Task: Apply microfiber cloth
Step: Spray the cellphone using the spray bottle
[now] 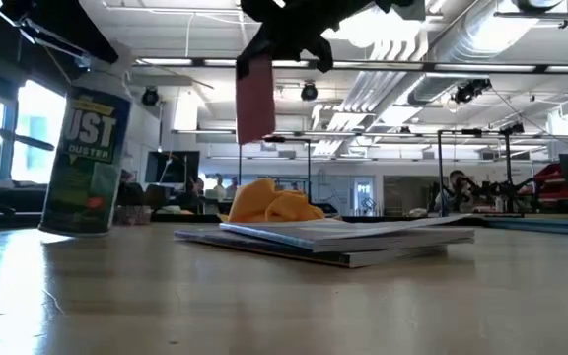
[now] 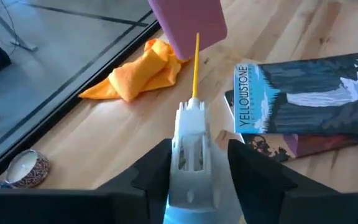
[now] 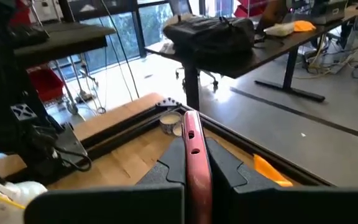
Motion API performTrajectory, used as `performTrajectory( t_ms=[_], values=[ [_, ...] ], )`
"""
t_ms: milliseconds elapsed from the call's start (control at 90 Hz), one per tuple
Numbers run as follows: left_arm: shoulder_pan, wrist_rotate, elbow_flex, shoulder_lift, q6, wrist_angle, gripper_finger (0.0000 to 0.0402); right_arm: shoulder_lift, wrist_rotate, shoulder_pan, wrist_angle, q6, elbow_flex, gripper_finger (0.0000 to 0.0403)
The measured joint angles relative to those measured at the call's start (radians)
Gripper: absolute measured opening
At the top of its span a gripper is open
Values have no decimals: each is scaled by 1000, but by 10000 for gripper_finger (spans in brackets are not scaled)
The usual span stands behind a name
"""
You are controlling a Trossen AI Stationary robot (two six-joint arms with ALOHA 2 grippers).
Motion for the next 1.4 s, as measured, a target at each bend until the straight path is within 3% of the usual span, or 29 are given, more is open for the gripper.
performTrajectory(
  t_ms=[689,956,1078,1244,1400],
  values=[
    [72,-4,0,-60,32,-69,140,0,-77,0,38,-55,0,0],
    [72,-5,0,-203,86,-32,140,0,-97,-20,45,-55,0,0],
    [75,-10,0,-294,127,-27,140,0,-160,-37,45,-55,0,0],
    [135,125,0,-414,205,-11,140,0,-174,-46,80,-79,0,0],
    [204,311,0,-458,581,177,126,0,-182,-48,141,-123,0,0]
  ],
)
